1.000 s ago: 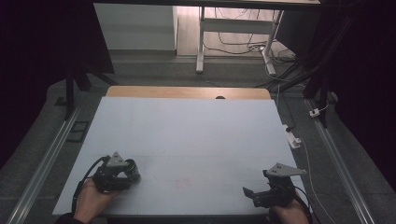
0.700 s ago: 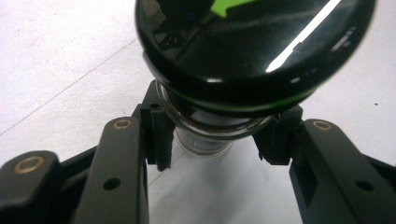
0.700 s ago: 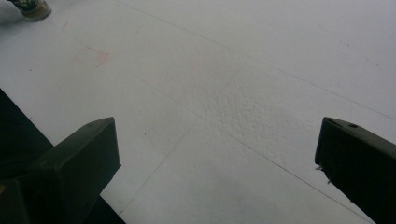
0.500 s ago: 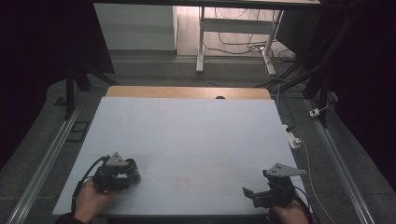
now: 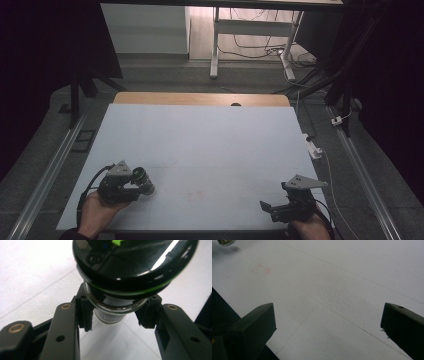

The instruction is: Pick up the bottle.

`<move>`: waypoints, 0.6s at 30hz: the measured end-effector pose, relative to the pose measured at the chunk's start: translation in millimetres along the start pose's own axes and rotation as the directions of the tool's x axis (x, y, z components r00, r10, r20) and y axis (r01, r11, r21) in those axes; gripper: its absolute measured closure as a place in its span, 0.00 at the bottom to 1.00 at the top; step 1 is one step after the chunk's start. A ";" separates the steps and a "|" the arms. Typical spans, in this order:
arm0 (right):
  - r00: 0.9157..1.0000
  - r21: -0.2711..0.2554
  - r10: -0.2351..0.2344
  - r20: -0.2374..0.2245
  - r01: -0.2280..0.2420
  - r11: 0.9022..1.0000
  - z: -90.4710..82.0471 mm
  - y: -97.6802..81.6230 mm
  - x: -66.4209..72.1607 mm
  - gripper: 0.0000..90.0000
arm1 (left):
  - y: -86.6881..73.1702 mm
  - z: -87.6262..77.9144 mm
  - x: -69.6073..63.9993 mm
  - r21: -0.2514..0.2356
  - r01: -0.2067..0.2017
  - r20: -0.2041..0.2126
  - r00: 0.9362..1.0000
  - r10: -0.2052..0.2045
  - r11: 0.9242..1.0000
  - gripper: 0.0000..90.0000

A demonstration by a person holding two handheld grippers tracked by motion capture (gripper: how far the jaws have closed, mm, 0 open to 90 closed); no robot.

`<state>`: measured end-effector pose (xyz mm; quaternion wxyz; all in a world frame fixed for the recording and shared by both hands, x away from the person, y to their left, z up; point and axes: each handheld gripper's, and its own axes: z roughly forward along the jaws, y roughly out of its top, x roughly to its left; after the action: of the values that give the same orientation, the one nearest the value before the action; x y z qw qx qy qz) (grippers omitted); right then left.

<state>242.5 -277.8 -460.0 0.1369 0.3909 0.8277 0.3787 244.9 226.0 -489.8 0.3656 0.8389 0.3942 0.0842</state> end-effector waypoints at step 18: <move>1.000 0.000 0.008 -0.004 -0.008 1.000 0.6 0.4 -1.2 0.00 | 46.9 -1.7 -13.9 0.035 -0.079 0.032 0.996 0.078 0.996 0.60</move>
<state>243.8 -278.2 -460.2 0.1336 0.3934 0.8264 0.3802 262.9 197.1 -454.7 0.3528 0.8613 0.3570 0.0786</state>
